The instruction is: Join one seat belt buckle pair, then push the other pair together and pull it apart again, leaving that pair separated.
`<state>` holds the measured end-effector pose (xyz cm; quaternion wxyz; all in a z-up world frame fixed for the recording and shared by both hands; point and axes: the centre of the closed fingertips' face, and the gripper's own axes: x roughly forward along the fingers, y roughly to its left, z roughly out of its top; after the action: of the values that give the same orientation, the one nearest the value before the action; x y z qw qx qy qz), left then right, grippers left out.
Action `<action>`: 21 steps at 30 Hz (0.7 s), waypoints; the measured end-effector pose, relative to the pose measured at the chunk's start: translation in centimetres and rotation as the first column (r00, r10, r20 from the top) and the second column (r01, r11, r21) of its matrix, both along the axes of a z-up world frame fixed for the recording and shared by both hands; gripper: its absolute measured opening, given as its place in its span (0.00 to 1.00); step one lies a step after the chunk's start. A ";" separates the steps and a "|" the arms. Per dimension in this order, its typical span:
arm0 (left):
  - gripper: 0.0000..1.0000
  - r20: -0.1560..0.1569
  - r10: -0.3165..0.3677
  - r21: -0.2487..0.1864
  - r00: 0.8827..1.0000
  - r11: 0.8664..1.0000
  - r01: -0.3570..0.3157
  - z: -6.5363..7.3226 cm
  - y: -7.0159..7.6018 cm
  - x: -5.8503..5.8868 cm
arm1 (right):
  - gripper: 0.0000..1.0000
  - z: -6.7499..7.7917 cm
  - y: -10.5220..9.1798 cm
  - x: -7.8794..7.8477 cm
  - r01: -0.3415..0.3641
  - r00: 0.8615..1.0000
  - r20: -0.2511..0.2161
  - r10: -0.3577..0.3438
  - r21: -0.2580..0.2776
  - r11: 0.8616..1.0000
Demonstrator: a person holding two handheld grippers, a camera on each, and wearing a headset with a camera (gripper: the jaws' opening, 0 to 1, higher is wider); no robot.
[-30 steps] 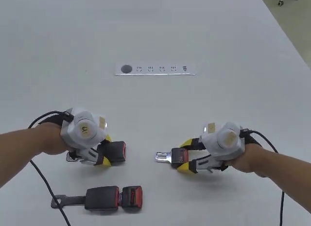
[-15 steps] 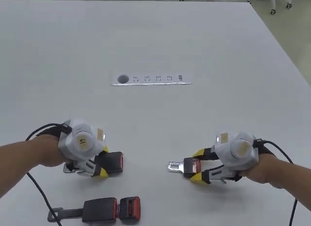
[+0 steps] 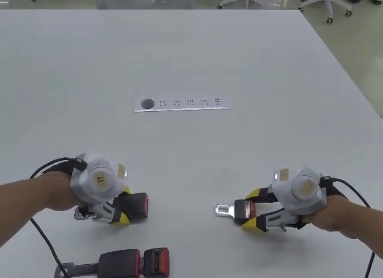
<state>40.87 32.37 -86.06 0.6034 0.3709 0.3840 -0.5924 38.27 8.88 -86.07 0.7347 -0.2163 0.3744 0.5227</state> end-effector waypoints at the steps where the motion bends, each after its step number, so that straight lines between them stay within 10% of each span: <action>1: 0.35 -0.001 0.006 0.006 1.000 1.000 -0.006 0.0 -0.1 0.0 | 0.37 0.0 0.1 0.0 0.002 1.000 0.002 -0.002 -0.003 1.000; 4: 0.41 -0.034 0.024 0.015 0.999 1.000 -0.024 0.1 0.0 -0.5 | 0.48 -0.1 -0.1 0.4 0.018 0.999 0.040 -0.015 -0.059 0.998; 9: 0.67 -0.038 0.187 -0.038 0.982 0.981 -0.189 1.1 0.0 -0.3 | 0.58 2.4 0.4 2.2 0.197 0.974 0.093 -0.205 0.085 0.977; 15: 0.83 -0.053 0.465 -0.173 0.884 0.868 -0.466 4.1 1.0 1.1 | 0.71 4.8 -0.1 3.3 0.398 0.897 0.112 -0.427 0.215 0.892; 19: 0.87 -0.072 0.607 -0.269 0.791 0.752 -0.602 6.4 1.9 1.5 | 0.81 5.9 0.2 2.7 0.444 0.859 0.163 -0.486 0.237 0.864; 21: 0.90 -0.041 0.640 -0.334 0.767 0.715 -0.614 7.8 2.4 1.8 | 0.84 6.5 0.1 2.3 0.483 0.832 0.170 -0.527 0.244 0.841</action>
<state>42.70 34.74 -78.23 0.8357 0.1357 0.3588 -0.3930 40.57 8.96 -79.55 0.9024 -0.0971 0.2788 0.3137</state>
